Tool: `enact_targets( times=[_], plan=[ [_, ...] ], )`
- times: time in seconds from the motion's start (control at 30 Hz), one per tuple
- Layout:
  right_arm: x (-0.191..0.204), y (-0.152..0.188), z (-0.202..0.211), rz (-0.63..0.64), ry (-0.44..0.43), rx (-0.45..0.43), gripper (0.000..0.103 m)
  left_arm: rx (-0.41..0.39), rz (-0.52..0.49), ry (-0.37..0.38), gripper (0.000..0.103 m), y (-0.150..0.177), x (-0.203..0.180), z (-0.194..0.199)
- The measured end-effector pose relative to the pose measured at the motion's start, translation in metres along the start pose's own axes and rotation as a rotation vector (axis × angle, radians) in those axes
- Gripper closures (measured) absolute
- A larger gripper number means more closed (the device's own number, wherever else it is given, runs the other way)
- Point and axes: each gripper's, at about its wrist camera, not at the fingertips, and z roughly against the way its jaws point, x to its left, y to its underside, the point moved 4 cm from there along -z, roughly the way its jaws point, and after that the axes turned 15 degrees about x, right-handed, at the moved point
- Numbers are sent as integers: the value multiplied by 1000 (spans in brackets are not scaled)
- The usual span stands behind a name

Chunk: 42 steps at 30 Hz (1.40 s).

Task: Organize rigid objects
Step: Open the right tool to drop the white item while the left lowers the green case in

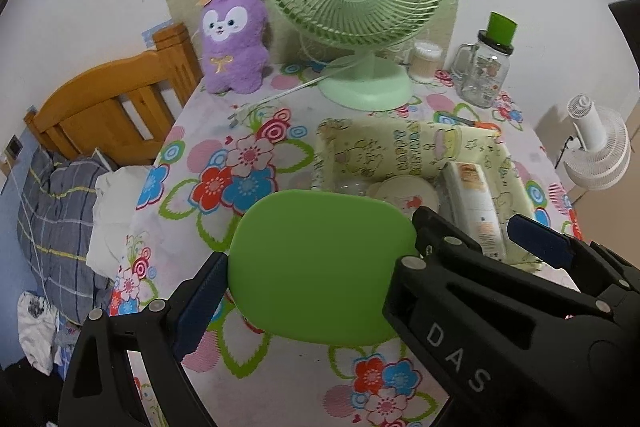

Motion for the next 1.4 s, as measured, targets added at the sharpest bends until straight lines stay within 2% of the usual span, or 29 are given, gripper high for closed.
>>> enact_targets(
  times=[0.33, 0.67, 0.93, 1.4],
  plan=[
    [-37, -5, 20, -47, 89, -42, 16, -21, -54, 48, 8, -10, -35, 6],
    [-62, -13, 19, -77, 148, -37, 15, -8, -79, 72, 8, -21, -58, -5],
    [-71, -23, 8, -68, 189, -18, 15, 25, -67, 94, 8, -30, -64, -21],
    [-75, -40, -18, -60, 228, 22, 15, 76, -43, 75, 8, -46, -63, -53]
  ],
)
